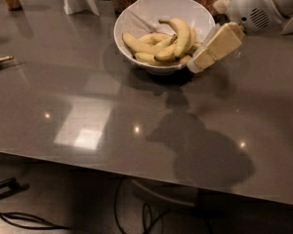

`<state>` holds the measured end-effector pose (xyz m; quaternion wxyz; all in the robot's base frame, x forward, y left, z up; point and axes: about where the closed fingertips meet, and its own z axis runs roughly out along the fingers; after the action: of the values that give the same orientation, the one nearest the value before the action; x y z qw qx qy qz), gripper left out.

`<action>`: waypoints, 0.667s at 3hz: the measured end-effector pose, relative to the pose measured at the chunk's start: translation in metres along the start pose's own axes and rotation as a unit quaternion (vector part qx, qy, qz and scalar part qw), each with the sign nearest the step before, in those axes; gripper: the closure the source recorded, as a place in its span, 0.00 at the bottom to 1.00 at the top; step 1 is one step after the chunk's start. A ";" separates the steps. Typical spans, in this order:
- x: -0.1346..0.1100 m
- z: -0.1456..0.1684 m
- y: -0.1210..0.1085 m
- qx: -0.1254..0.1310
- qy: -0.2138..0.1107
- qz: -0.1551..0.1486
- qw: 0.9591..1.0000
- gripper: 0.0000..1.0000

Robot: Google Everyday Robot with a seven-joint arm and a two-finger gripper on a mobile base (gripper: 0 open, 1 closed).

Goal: Pick banana from white bowl

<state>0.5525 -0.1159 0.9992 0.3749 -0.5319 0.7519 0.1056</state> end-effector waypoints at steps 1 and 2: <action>-0.028 0.014 -0.038 0.050 -0.065 0.034 0.996 0.00; -0.049 0.029 -0.073 0.095 -0.104 0.073 0.987 0.00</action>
Offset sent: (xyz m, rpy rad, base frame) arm 0.1367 0.0257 0.0440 0.3402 -0.1979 -0.3127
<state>0.6377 -0.0940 1.0296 0.4911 -0.4234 0.7524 0.1161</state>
